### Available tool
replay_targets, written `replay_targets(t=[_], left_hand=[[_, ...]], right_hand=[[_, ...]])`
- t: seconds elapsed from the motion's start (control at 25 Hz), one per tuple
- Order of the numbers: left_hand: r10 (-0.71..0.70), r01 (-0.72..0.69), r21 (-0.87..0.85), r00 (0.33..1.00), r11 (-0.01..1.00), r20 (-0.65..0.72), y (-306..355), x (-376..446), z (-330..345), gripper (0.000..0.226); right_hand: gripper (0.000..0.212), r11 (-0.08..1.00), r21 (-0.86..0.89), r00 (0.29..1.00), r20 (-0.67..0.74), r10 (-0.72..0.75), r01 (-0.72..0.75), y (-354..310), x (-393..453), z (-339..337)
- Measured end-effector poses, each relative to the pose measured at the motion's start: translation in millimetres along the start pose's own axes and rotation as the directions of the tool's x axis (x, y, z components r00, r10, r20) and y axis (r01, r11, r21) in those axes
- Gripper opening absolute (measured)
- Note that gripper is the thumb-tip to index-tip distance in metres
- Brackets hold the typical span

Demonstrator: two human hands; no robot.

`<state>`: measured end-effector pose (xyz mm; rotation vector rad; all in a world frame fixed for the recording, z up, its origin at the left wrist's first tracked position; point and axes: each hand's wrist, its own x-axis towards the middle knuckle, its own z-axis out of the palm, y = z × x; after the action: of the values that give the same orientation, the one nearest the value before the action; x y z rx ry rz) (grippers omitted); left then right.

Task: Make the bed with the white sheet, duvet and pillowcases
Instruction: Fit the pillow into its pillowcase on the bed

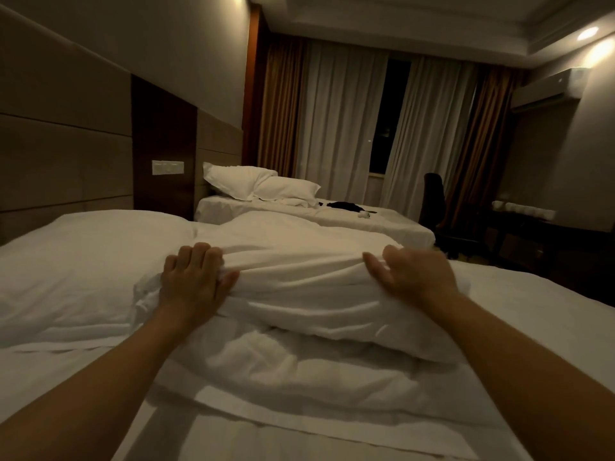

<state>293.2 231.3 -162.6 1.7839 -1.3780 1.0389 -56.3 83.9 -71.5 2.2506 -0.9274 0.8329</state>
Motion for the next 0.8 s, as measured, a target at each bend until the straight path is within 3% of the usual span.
replay_targets(t=[0.12,0.2,0.32,0.48,0.64,0.72,0.8], left_hand=[[-0.049,0.050,0.009,0.997,0.999,-0.063,-8,-3,4,0.048],[-0.047,0.048,0.014,0.996,0.999,-0.073,-2,0,5,0.048],[-0.051,0.051,0.014,0.999,0.999,0.007,-4,1,8,0.056],[-0.013,0.015,-0.023,0.994,1.000,0.111,-15,-18,11,0.069],[-0.147,0.160,-0.174,0.985,0.972,0.088,-11,1,-5,0.076],[-0.247,0.263,-0.266,0.965,0.927,0.092,-2,28,-12,0.072],[-0.280,0.331,-0.331,0.941,0.884,0.191,3,63,-8,0.061]], right_hand=[[0.062,0.995,-0.072,0.995,-0.071,-0.071,0.065,17,21,-34],[0.063,0.998,-0.061,0.995,-0.095,-0.020,0.014,19,8,-36],[0.078,0.992,-0.087,0.994,0.039,0.100,-0.097,-8,-51,7],[0.082,0.987,-0.017,0.968,0.190,0.161,-0.161,-45,-94,37],[0.077,0.984,-0.055,0.952,0.251,0.177,-0.169,-38,-58,11],[0.075,0.989,-0.022,0.970,0.194,0.146,-0.144,-47,-27,0],[0.066,0.986,0.085,0.979,0.158,0.131,-0.146,-63,12,-2]])
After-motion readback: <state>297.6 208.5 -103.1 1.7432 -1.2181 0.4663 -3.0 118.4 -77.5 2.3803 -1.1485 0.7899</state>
